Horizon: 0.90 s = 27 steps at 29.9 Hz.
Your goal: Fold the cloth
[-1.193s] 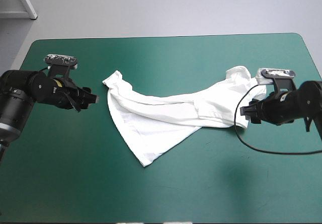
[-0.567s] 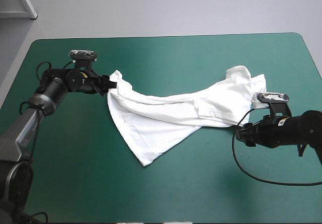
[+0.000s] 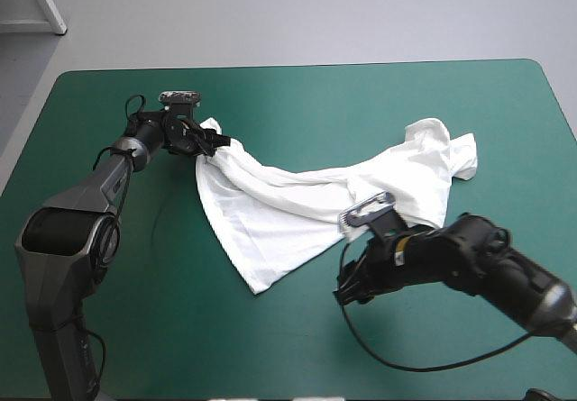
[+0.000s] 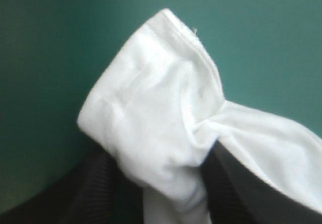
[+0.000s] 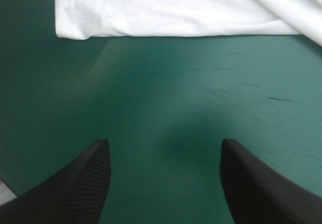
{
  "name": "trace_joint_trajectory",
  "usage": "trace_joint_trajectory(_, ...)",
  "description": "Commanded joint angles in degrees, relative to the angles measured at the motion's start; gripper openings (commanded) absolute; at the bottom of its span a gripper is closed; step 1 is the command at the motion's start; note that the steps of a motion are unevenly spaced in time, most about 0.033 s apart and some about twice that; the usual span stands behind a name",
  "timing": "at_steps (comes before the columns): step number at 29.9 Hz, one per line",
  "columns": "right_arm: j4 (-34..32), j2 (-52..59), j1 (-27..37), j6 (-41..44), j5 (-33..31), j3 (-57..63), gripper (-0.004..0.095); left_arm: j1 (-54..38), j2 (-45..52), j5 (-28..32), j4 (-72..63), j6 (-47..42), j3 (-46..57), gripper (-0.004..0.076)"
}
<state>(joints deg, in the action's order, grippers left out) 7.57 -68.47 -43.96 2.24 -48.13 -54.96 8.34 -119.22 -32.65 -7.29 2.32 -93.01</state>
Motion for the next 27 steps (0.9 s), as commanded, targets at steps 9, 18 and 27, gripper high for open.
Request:
trace_joint_trajectory(9,-11.6,-22.8,-11.9,5.4,7.9,-15.6,0.059,-0.1,2.2,-2.2,-1.6,4.3,-1.4,-0.0005)
trace_joint_trajectory(18,-11.6,-31.5,-14.0,4.0,8.0,-26.0,0.0589,-0.1,2.2,-2.2,-1.6,5.3,-1.4,-0.0006)
trace_joint_trajectory(27,-9.9,-38.0,-16.4,4.4,7.8,-26.6,0.0589,-0.1,2.2,-3.6,-1.3,6.9,-1.4,-0.0006)
